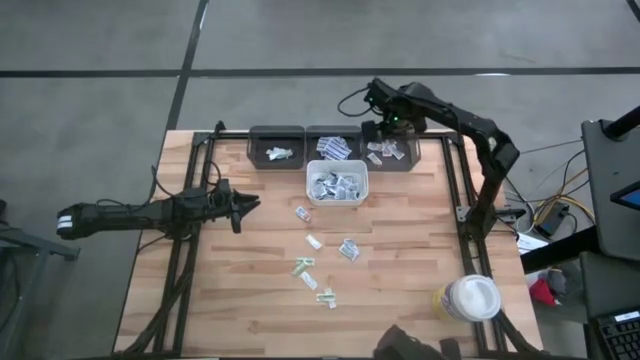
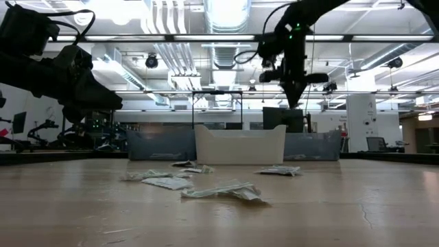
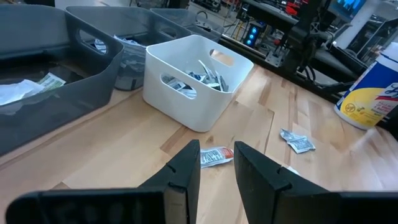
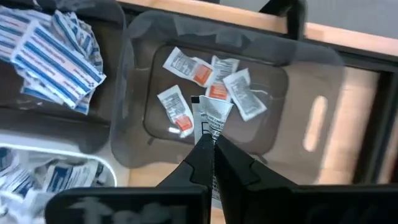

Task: Pick & Place First Aid Supplies
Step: Put the orange ointment pack into the right black bin

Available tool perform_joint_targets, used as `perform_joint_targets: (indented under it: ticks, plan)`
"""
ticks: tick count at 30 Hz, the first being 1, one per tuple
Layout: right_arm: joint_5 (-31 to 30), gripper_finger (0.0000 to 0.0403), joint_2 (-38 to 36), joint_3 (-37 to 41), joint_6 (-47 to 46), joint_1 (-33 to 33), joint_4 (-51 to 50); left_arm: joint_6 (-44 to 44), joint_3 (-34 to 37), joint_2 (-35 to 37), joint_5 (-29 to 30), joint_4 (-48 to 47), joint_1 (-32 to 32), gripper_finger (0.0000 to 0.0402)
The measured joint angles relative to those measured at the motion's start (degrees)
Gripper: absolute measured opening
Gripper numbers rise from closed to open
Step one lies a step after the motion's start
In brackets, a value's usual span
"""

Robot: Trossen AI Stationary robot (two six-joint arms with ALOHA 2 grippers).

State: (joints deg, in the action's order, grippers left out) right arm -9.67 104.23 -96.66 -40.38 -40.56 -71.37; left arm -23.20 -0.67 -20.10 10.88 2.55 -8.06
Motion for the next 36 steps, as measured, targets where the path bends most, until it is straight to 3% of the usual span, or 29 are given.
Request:
perform_joint_targets:
  ticks: [8, 18, 27, 36]
  plan:
    - [-2.2, 0.0008, 5.6, 4.6, 0.0, -0.2, 3.2, 1.2, 0.0, 0.0, 0.9, 0.0, 0.0, 0.0094]
    - [-2.7, 0.0009, 13.6, 4.9, 3.1, -0.5, 4.9, 1.5, 0.0, 0.0, 1.1, 0.0, 0.0, 0.0094]
    - [-2.6, 0.0010, 14.9, 4.7, 5.4, -0.5, 5.5, 2.1, 0.0, 0.0, 1.2, 0.0, 0.0, 0.0094]
    - [-3.7, 0.0076, 14.3, 4.7, 5.7, -0.9, 6.3, 2.1, 0.0, 0.0, 1.2, 0.0, 0.0, 0.0094]
